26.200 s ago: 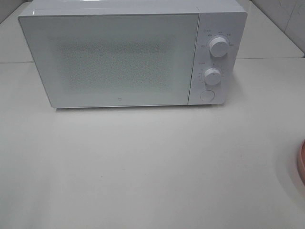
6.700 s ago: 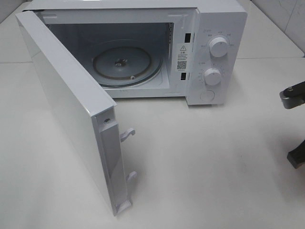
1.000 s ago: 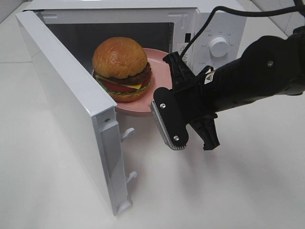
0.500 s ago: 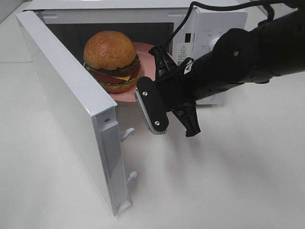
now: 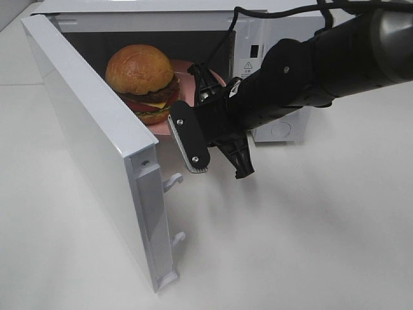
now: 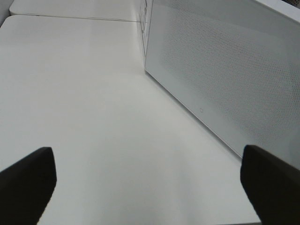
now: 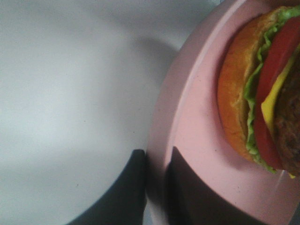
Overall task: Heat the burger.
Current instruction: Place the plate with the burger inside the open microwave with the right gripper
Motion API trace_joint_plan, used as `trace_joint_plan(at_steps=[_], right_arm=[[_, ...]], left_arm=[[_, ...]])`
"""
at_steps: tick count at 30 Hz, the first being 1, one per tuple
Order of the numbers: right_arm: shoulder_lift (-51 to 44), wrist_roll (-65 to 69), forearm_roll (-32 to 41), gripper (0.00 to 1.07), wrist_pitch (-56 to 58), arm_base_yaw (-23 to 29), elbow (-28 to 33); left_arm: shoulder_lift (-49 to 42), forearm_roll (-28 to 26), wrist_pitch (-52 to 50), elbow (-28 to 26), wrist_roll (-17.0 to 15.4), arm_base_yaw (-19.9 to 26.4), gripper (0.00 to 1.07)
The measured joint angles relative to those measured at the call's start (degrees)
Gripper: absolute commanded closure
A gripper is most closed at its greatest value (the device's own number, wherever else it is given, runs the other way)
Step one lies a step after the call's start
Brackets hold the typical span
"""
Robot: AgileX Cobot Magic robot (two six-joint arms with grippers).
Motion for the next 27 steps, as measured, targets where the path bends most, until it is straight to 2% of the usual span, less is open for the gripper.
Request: trace_joint_plan(at_steps=[27], right_arm=[[11.46, 4.81, 0.17, 1.07, 0.11, 0.0, -12.78]], left_arm=[[0.0, 0.0, 0.0, 0.0, 0.0, 0.0, 0.07]])
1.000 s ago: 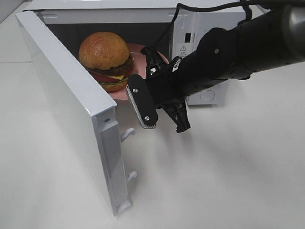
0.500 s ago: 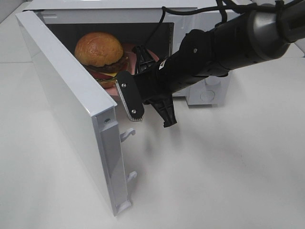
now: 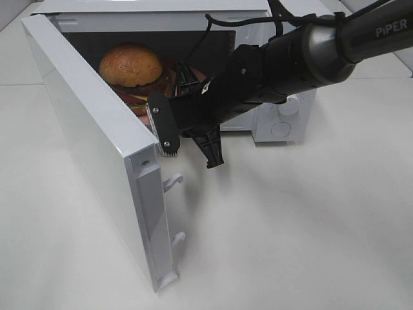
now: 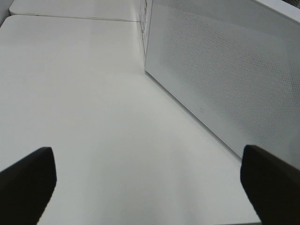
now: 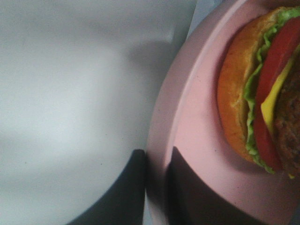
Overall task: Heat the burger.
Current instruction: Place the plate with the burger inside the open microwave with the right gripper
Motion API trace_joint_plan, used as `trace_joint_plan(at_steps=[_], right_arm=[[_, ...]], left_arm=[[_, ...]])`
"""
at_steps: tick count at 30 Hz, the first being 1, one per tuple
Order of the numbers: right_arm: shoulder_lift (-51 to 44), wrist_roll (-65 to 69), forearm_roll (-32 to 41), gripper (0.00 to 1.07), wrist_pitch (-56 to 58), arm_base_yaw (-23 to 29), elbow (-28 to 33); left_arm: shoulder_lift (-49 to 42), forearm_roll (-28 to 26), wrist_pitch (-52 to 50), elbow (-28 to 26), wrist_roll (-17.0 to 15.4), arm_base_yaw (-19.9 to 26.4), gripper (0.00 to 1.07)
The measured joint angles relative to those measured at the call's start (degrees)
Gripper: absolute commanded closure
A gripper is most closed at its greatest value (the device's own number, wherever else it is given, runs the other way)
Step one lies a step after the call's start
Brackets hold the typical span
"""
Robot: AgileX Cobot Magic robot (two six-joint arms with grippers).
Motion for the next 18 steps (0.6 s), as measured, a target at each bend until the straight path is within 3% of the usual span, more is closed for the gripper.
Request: trace_joint_plan(at_steps=[13, 18], right_arm=[[4.35, 3.72, -0.17, 1.07, 0.63, -0.46, -7.91], [5.73, 6.19, -3.32, 1.07, 2.29, -1.09, -9.57]], left_arm=[[0.0, 0.0, 0.0, 0.0, 0.0, 0.0, 0.07], [0.0, 0.0, 0.0, 0.0, 0.0, 0.0, 0.07]])
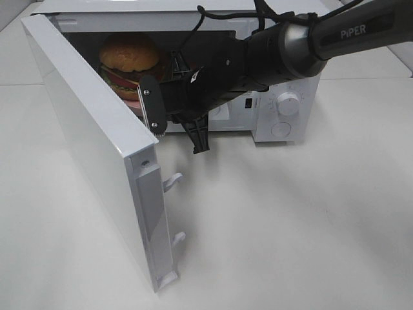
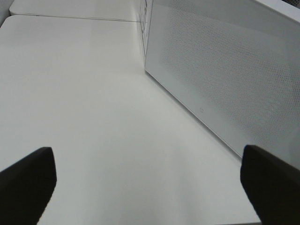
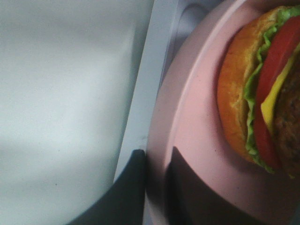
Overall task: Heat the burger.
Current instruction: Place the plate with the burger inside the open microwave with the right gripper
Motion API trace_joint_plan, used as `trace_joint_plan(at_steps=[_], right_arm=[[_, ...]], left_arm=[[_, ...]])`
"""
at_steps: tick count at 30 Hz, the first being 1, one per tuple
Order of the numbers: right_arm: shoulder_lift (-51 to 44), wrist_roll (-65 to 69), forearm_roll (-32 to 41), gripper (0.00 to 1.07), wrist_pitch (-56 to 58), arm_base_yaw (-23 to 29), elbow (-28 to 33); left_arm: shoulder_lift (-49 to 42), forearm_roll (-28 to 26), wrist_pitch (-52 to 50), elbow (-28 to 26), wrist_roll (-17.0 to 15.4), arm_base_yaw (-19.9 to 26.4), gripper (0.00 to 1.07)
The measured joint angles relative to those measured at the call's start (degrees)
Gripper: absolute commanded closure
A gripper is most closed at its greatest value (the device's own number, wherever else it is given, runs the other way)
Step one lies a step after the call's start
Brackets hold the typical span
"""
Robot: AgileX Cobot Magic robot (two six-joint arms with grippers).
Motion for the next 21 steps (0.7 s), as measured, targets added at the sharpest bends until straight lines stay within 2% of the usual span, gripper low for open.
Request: trace_joint_plan(at_steps=[14, 21], right_arm=[[0.8, 9.57, -10.54, 1.07, 0.86, -3.09, -1.26], [1.43, 11.23, -11.69, 1.07, 0.63, -3.9, -1.26]], left_arm=[[0.0, 0.0, 0.0, 0.0, 0.0, 0.0, 0.07], [0.0, 0.0, 0.0, 0.0, 0.0, 0.0, 0.07]])
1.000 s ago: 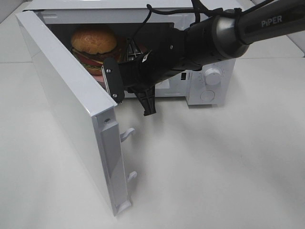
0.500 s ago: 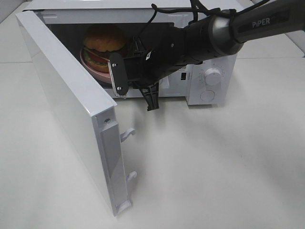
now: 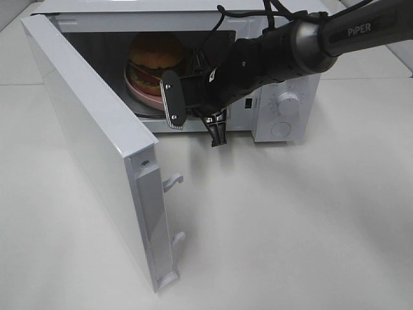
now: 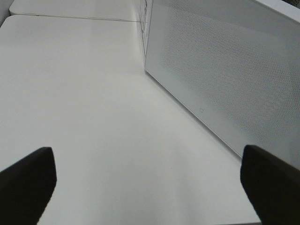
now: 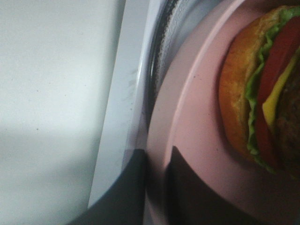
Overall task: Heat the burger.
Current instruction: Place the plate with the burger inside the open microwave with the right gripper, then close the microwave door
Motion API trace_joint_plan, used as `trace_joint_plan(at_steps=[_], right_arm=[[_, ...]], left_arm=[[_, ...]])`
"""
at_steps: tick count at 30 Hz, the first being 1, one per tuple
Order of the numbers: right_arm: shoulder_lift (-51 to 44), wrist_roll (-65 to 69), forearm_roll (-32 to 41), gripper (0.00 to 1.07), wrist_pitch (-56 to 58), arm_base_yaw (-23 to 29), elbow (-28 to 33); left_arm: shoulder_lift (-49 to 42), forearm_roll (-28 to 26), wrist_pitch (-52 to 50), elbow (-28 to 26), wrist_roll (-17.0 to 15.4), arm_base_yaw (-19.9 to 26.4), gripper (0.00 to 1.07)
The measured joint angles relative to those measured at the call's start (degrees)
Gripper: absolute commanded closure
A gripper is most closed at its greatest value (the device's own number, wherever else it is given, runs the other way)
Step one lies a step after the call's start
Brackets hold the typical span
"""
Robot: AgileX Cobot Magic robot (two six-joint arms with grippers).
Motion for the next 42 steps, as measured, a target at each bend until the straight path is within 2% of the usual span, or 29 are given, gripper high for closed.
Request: trace_joint_plan(at_steps=[7, 9, 11, 12, 15, 17, 22, 28, 36, 40, 42], right_arm=[[0.0, 0.11, -1.26, 1.06, 0.46, -0.06, -0.17], [0.0, 0.63, -1.43, 0.97, 0.52, -0.06, -0.23], [0.0, 0.86, -1.49, 0.94, 0.34, -0.06, -0.34], [0.0, 1.38, -1.6, 0.85, -0.06, -0.06, -0.46], [0.0, 1.83, -1.55, 0.82, -0.34, -0.06, -0.52], [-0.17, 2.98, -1.55, 0.65, -0.34, -0.06, -0.69], [-0.86, 3.38, -3.09, 0.58, 0.34, -0.06, -0.69], [-2.75, 7.45, -5.33, 0.57, 0.92, -0.06, -0.52], [-6.82, 9.45, -5.9, 0.55, 0.63, -0.06, 5.21], [-8.94, 9.85, -5.9, 0.51, -0.34, -0.06, 8.71], [-11.12, 11.86, -5.9, 0.39, -1.38, -0.06, 11.0]], left_arm=[[0.0, 0.0, 0.0, 0.0, 0.0, 0.0, 0.07], [0.0, 0.0, 0.0, 0.0, 0.0, 0.0, 0.07], [0.0, 0.0, 0.0, 0.0, 0.0, 0.0, 0.07], [0.0, 0.0, 0.0, 0.0, 0.0, 0.0, 0.07], [0.0, 0.0, 0.0, 0.0, 0.0, 0.0, 0.07], [0.0, 0.0, 0.0, 0.0, 0.0, 0.0, 0.07], [0.0, 0.0, 0.0, 0.0, 0.0, 0.0, 0.07], [0.0, 0.0, 0.0, 0.0, 0.0, 0.0, 0.07], [0.0, 0.0, 0.0, 0.0, 0.0, 0.0, 0.07], [0.0, 0.0, 0.0, 0.0, 0.0, 0.0, 0.07], [0.0, 0.0, 0.0, 0.0, 0.0, 0.0, 0.07]])
